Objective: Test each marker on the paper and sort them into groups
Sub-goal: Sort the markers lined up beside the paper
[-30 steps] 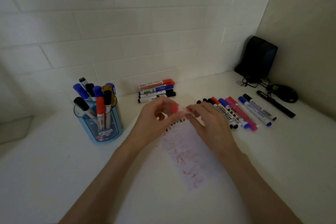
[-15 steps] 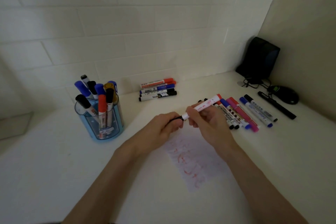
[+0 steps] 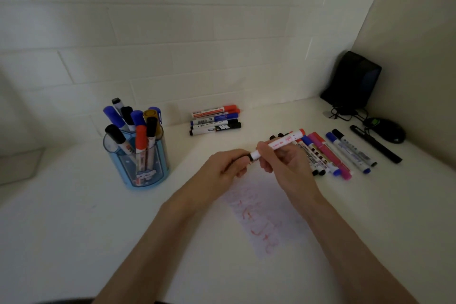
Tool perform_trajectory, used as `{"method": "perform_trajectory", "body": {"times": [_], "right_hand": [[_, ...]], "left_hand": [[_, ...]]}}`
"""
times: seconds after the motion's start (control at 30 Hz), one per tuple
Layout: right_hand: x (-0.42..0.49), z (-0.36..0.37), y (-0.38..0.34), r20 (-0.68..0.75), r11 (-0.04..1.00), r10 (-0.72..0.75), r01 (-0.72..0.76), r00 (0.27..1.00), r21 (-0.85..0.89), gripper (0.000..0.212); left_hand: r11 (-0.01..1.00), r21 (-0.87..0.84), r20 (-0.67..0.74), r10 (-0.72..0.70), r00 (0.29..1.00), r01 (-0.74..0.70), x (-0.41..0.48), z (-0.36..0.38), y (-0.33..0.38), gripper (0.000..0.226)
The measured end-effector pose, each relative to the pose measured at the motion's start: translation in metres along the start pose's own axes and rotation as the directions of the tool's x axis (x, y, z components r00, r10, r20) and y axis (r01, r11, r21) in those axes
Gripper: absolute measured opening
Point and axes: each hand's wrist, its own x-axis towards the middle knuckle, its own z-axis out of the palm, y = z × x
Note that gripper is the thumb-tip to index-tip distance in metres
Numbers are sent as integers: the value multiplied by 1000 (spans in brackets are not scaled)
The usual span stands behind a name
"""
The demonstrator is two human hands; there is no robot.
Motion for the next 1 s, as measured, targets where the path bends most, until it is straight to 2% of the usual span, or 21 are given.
{"method": "perform_trajectory", "body": {"times": [0.03,0.1,0.17,0.23,0.3,0.4,0.47,0.53,0.63,0.77,0.8,0.9,0.93,1.0], "right_hand": [[0,1,1,-30,1000,11,-11,999,0,25],[-1,4,3,-69,1000,16,-17,997,-7,32],[-2,5,2,-81,1000,7,-7,997,-6,40],[-2,4,2,-71,1000,13,-13,997,3,42],[-3,4,4,-25,1000,22,-23,999,-19,41],[-1,2,3,2,999,28,-28,1000,-27,35],[8,-19,-3,-160,999,36,-32,986,25,31],[16,-53,-7,-286,998,11,5,958,56,34],[18,-68,1,-262,998,-34,20,964,-55,40],[21,-52,8,-265,994,-24,-5,964,-110,36],[21,-50,7,-258,993,-31,0,966,-121,35],[17,-45,7,-233,994,-63,39,970,-106,30],[16,-42,7,-228,994,-64,43,972,-97,27],[14,-37,8,-222,994,-56,32,973,-108,22]], "left_hand": [[994,110,-57,-4,998,10,-1,5,0,16],[942,335,-97,18,995,15,-2,10,2,26],[818,574,-83,95,992,-31,-3,12,3,37],[714,697,-70,145,987,-56,-5,11,4,43],[739,670,-49,132,990,-65,-6,12,4,39],[886,460,-5,56,998,-47,-6,15,1,31],[974,226,-24,-7,1000,12,-11,8,-2,33],[995,91,-104,-34,994,44,-20,-2,-6,35],[982,185,-151,-15,988,43,-20,-10,-10,22],[941,337,-78,4,997,23,-16,5,-9,17],[912,409,-51,22,998,1,-16,9,-10,23],[773,632,30,35,999,-46,-11,17,-11,63],[736,675,53,21,998,-52,-9,18,-11,69],[737,671,97,28,995,-86,-8,18,-13,59]]}}
